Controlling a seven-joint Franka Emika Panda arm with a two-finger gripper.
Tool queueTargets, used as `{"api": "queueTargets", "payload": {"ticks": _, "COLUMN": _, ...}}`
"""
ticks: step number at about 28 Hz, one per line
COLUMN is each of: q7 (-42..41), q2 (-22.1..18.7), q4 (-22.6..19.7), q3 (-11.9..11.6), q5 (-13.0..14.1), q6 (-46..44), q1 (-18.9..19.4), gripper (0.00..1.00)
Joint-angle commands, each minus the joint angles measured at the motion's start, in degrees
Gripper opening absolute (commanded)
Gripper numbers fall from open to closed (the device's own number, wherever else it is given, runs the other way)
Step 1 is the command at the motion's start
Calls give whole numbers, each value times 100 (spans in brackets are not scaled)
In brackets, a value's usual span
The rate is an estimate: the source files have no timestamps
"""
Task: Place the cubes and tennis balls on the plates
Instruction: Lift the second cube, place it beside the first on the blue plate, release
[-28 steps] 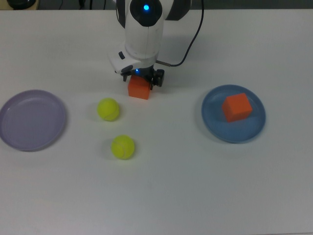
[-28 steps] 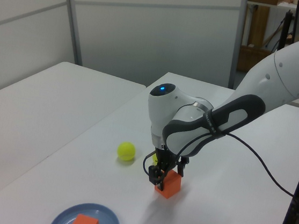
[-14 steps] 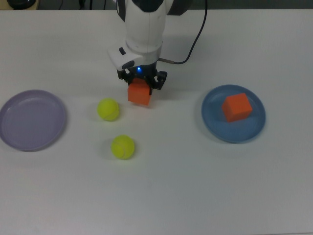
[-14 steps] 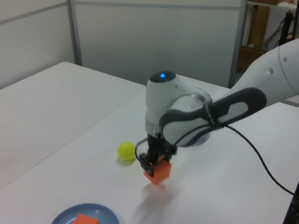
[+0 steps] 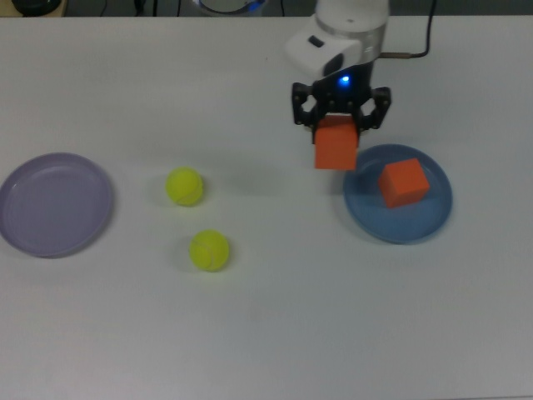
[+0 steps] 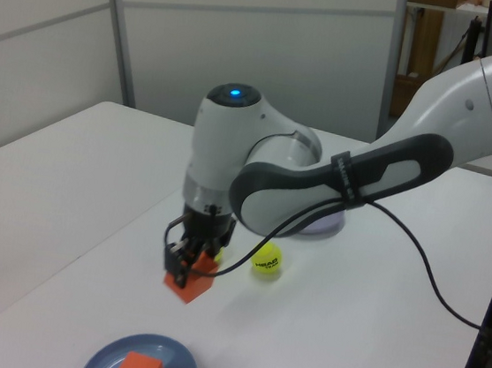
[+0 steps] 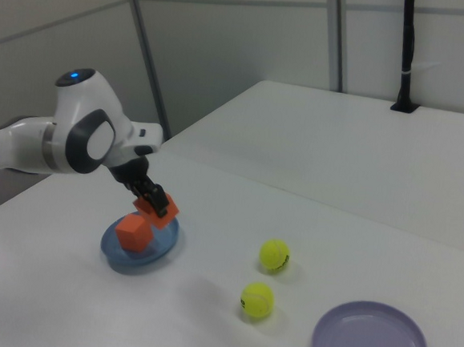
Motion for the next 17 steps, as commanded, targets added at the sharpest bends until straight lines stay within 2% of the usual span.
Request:
{"api": "queueTargets", "payload": {"ticks": 1, "q7": 257, "q2": 525, "q4": 577, "q3": -32, "q5": -83, "q6": -164, "q1": 310, "gripper": 0}}
{"api": "queueTargets", "payload": {"ticks": 9, "q7": 495, "q2": 921, "q4": 718, "q3": -32, "q5": -110, "q6": -138, "q1": 741, "gripper": 0}}
{"api": "queueTargets", "payload": {"ticks": 17, "q7": 530, "q2": 1088, "q4": 798, "q3": -23, "q5": -118, "q6": -120, "q1": 811, "gripper": 0}}
